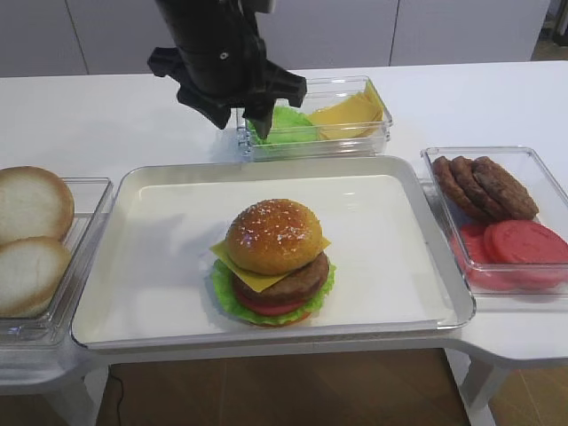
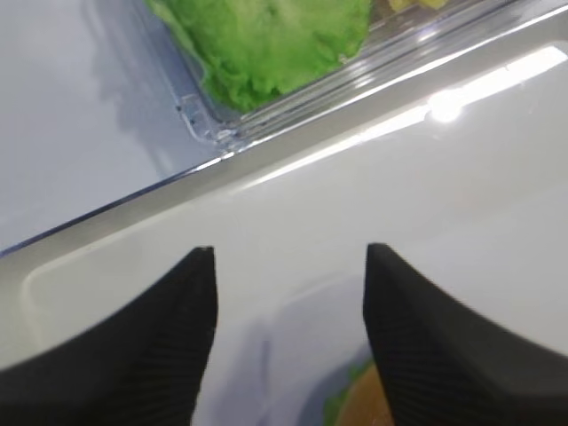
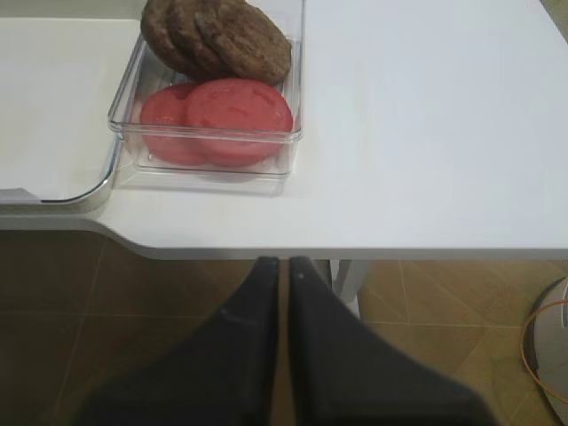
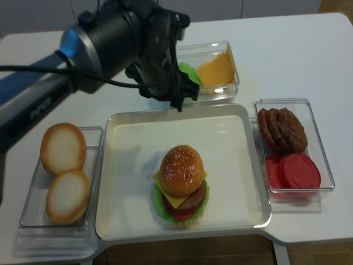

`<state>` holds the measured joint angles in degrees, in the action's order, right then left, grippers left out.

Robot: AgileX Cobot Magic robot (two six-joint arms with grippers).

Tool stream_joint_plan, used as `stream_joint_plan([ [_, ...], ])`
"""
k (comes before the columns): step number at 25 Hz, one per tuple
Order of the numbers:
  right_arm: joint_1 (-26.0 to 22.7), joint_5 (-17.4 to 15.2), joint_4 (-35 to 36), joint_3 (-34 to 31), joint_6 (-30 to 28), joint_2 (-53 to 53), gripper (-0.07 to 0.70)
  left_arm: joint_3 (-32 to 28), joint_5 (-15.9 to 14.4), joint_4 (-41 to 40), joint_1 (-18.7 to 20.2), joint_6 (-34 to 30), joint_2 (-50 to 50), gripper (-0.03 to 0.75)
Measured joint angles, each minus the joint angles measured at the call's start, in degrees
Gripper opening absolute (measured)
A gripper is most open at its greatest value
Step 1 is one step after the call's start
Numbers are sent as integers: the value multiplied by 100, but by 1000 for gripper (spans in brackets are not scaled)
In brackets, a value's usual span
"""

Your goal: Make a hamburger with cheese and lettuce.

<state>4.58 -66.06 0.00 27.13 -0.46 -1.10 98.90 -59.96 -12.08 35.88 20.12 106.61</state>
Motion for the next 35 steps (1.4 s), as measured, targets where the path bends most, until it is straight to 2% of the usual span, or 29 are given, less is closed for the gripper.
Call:
stream_joint_plan([
  [6,0,0,0,0,-11,0,27,0,-845,47,-254,-555,-381,389],
  [8,0,0,0,0,-11,0,27,0,-1030,57,-404,-687,-501,389],
  [14,0,0,0,0,-11,0,27,0,-1098,59,-958,-1031,-941,389],
  [23,0,0,0,0,-11,0,27,0,-1181,688,-2312,-1337,-1899,389],
  [26,0,0,0,0,-11,0,27,0,-1209,765,-2633,-1346,-2231,389],
  [35,0,0,0,0,-11,0,27,-168,-1227,628,-2732,-1383,-2980,389],
])
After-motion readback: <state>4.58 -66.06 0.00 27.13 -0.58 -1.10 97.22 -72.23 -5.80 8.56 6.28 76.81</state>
